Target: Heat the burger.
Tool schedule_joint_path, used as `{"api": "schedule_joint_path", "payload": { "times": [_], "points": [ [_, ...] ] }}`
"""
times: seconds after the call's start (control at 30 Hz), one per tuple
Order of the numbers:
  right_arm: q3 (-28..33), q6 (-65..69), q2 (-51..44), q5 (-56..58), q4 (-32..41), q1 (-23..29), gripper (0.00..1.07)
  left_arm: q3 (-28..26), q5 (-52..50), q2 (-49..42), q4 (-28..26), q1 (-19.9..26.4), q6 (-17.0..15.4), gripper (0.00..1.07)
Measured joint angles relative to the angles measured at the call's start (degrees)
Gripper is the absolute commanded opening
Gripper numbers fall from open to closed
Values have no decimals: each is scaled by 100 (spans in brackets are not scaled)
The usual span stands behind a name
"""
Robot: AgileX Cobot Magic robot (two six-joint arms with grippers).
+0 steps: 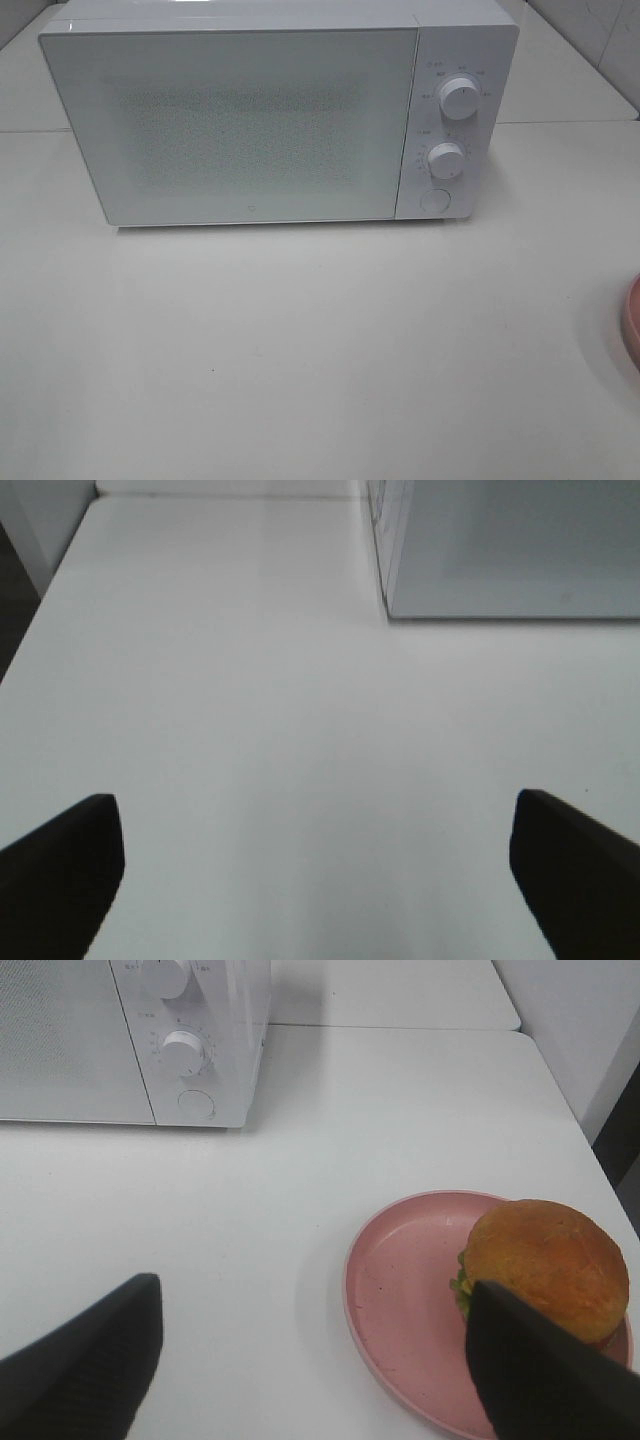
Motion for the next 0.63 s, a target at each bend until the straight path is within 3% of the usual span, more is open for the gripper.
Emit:
{"api": "schedule_joint_path", "payload": {
  "times": [0.2,0.63],
  "points": [
    [0,0,0,0,0,0,75,0,17,-298,-241,0,63,98],
    [0,0,0,0,0,0,75,0,17,-298,-241,0,80,98]
  ]
}}
